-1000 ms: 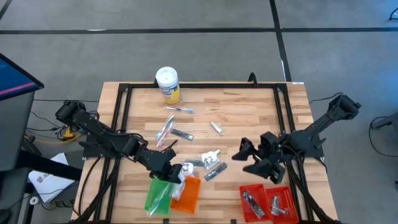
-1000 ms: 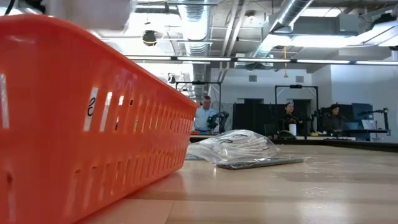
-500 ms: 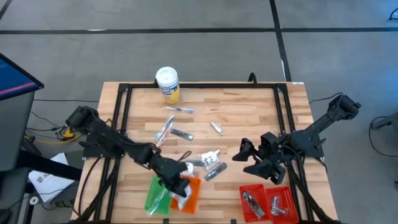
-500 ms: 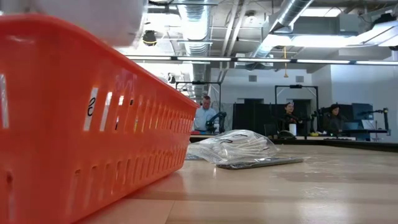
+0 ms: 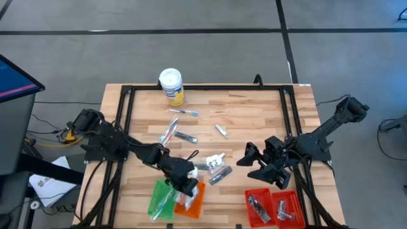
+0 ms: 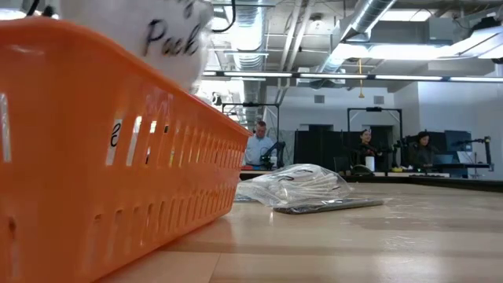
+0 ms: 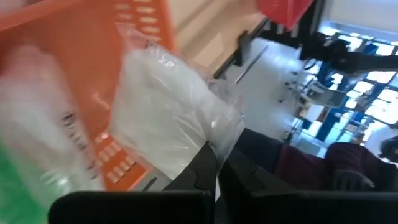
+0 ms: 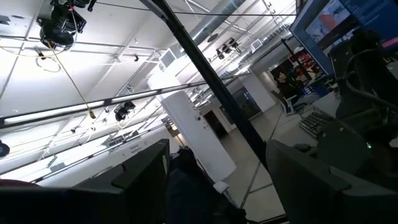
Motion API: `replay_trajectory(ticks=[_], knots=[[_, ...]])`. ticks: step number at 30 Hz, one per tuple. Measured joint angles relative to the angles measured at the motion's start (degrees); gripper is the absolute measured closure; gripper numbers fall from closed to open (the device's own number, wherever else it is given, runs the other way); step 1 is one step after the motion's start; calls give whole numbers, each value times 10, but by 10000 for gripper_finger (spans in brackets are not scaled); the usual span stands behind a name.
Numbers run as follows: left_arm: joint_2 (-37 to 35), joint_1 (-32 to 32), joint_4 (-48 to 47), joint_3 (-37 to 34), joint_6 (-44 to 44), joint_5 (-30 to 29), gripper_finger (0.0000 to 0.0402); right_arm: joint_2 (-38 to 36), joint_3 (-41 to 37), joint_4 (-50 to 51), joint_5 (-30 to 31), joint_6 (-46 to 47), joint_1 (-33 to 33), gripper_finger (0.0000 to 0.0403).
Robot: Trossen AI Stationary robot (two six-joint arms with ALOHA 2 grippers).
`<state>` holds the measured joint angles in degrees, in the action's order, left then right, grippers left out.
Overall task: Pick & Place Travel size toiletries
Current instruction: Put the white vanity pack into the orange basket
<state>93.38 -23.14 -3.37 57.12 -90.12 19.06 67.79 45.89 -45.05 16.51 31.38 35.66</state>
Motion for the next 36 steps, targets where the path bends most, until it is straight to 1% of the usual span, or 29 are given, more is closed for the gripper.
replay_trajectory(ticks=[12,20,25,36], knots=[[0,3,-124,0,5,18,401,0,0,0,0,6,0,143],[0,20,-144,0,12,18,401,0,0,0,0,6,-9,143],[0,33,-145,0,12,20,395,0,0,0,0,6,-14,143],[0,36,-146,0,14,23,387,0,0,5,0,6,-14,143]])
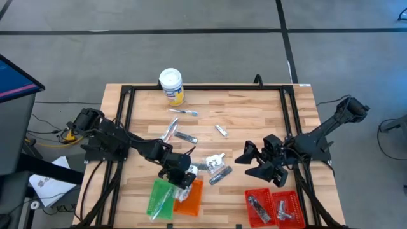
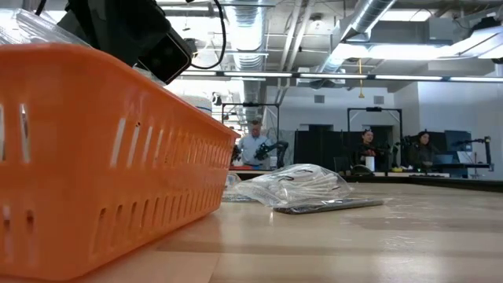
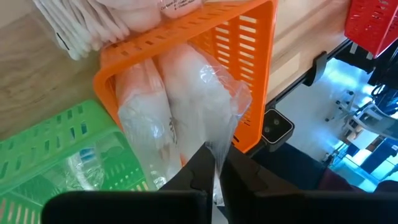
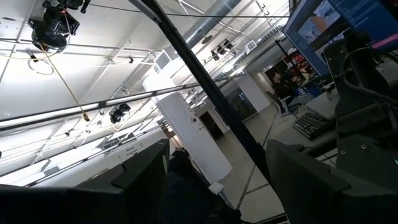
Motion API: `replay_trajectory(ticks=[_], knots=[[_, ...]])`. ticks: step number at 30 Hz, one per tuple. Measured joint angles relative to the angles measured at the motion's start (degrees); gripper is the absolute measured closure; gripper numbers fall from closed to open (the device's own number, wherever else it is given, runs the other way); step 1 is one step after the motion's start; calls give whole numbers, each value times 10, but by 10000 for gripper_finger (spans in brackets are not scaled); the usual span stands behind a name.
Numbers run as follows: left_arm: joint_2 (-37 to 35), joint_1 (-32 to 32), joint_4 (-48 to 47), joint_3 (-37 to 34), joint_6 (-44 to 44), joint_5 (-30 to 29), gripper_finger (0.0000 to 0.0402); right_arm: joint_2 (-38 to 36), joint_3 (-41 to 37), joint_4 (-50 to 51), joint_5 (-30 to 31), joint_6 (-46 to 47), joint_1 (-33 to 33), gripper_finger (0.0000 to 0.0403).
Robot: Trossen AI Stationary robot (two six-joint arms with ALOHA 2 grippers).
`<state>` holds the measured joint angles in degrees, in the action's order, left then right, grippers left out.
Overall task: Pick & Place Travel size toiletries
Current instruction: Put the white vanity pack into the orange basket
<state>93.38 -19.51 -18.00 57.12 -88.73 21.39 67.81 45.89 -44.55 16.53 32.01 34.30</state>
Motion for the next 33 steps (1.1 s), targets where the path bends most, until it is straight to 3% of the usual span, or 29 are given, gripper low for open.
replay_trajectory(ticks=[14,24,33], knots=[[0,6,0,0,0,-6,386,0,0,6,0,0,0,143],[0,19,-2,0,-2,-7,341,0,0,7,0,0,1,143],[-3,24,-3,0,-1,-3,353,0,0,9,-2,6,2,143]])
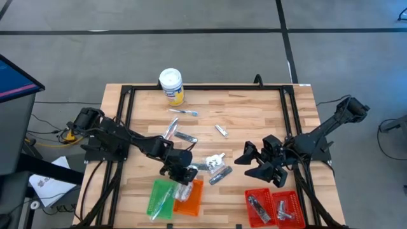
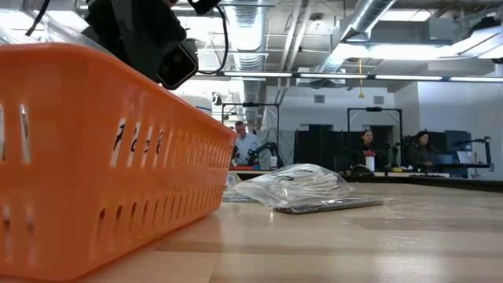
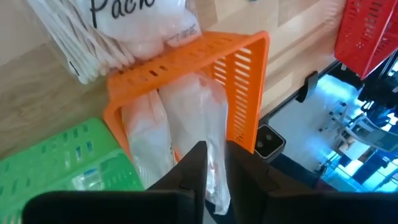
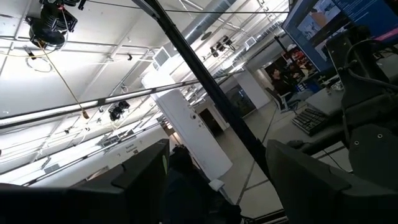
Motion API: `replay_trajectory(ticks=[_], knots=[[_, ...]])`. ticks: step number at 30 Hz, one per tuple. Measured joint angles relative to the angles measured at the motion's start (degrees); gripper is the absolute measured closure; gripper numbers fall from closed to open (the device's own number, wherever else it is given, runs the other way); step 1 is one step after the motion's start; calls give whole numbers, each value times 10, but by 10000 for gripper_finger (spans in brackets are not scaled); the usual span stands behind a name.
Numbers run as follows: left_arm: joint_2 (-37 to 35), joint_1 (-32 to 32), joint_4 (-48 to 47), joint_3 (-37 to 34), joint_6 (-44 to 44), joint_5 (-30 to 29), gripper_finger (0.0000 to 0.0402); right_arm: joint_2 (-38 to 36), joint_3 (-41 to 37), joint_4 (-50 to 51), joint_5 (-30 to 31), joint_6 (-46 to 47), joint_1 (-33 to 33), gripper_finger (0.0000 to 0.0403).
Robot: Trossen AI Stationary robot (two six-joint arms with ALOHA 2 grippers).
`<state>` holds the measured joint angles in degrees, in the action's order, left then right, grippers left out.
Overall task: Pick & Place Travel size toiletries
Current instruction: Put the white vanity pack into the orange basket, then put the blue toothbrush into the green basket
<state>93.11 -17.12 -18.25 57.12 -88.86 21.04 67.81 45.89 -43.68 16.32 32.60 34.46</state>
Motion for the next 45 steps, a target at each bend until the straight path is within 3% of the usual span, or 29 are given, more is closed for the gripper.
replay_trajectory(ticks=[13,23,34,45], knots=[[-87,27,-42,1,3,-17,358,0,0,0,-13,0,-1,143],[-94,53,-65,1,33,-32,358,0,0,0,-13,0,-1,143],[-94,99,15,0,111,-122,358,-9,0,31,-43,29,-24,143],[-94,165,101,0,185,-132,358,-39,0,96,-44,37,-84,143]])
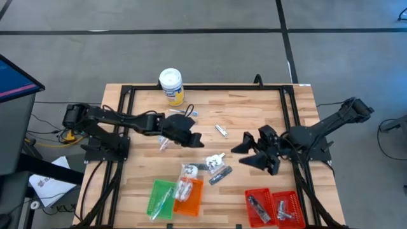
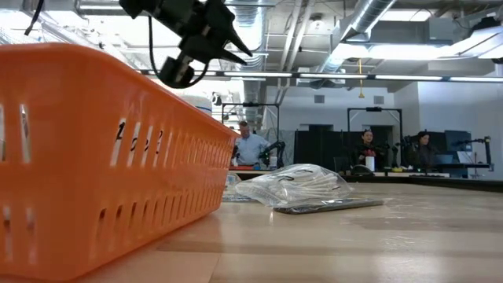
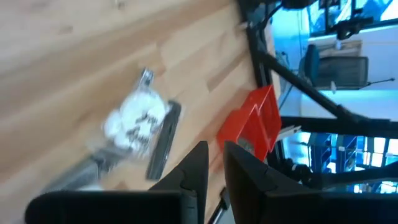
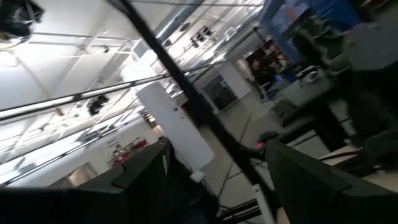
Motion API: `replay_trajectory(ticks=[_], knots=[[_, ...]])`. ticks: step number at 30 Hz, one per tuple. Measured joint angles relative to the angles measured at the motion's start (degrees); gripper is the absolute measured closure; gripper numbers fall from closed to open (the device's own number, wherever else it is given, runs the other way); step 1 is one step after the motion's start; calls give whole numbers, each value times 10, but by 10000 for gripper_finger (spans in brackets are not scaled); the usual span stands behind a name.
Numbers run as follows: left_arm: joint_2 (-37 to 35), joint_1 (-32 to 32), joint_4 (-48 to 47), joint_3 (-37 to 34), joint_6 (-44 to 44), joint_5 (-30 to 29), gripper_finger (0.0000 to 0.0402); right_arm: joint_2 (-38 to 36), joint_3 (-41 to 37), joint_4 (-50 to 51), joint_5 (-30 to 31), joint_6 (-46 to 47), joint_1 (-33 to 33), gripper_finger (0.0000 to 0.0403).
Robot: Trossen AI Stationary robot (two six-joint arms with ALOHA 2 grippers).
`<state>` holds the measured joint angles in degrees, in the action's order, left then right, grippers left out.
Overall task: Pick & Place Travel size toiletries
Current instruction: Put the blue toothbrush into the green basket
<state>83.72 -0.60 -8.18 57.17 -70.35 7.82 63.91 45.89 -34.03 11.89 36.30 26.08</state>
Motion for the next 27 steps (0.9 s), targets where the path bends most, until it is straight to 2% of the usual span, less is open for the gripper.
replay_trajectory(ticks=[8,12,16,20,23,27], knots=[[0,66,41,0,103,8,358,1,0,89,-2,102,-114,143],[-15,109,24,0,164,-1,368,1,0,87,-44,118,-195,143],[-39,153,-74,0,229,-22,395,0,0,77,-81,122,-272,143],[-51,199,-213,0,282,-49,398,0,0,79,-107,147,-333,143],[-51,223,-298,-1,310,-47,398,0,0,79,-119,157,-359,143],[-51,233,-344,-3,355,-50,398,1,0,79,-121,155,-383,143]])
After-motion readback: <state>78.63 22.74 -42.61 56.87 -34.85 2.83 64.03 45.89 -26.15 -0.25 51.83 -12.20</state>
